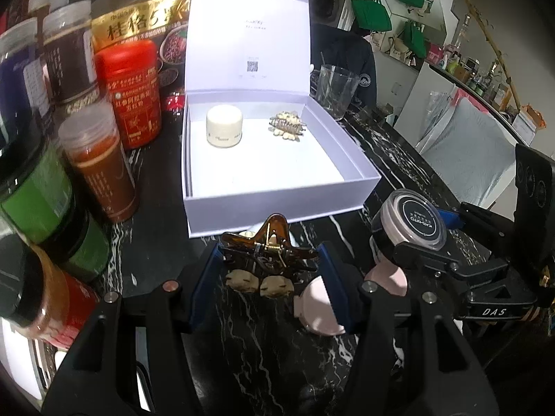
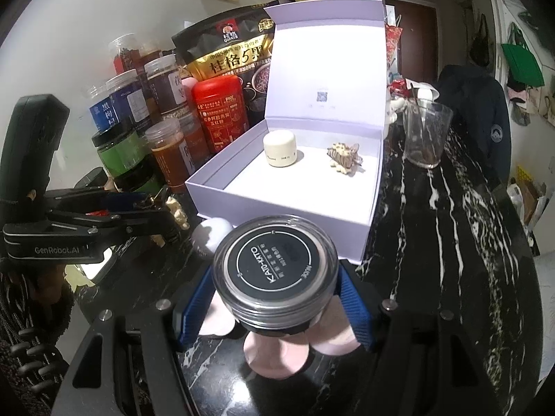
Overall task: Organize objects
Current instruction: 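Close left tool on brown claw clip while right tool holds the jar, then carry brown claw clip with left tool into white box while right tool carries black-lidded jar beside it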
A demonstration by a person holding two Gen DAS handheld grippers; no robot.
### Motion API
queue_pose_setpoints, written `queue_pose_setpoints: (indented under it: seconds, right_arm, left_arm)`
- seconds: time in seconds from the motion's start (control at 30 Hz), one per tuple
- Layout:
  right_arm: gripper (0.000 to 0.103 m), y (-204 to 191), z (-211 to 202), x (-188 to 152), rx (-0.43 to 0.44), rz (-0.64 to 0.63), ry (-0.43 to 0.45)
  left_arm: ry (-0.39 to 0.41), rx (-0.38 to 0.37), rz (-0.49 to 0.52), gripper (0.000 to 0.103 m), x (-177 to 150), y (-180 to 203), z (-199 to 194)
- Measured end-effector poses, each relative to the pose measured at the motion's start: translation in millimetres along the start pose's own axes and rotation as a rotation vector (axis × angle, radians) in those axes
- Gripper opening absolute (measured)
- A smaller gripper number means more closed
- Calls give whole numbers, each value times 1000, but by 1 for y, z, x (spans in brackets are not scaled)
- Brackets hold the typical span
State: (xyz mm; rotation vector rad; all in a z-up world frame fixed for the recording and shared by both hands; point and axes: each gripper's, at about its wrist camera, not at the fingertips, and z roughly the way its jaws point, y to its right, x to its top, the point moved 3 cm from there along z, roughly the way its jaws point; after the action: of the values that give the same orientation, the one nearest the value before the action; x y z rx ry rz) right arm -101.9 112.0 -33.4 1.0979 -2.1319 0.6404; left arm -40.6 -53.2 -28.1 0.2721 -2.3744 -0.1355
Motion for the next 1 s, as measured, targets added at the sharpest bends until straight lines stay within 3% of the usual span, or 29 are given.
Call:
queue_pose_setpoints:
  seconds: [0.5,1.0]
  right_arm:
    - [70,0,-3,35,-17,-63,16]
    - [70,7,22,61,-3,-94,-2]
  left_arm:
    - [29,16,56,55,39,14,-1]
    - [12,76,118,55,71,12,18]
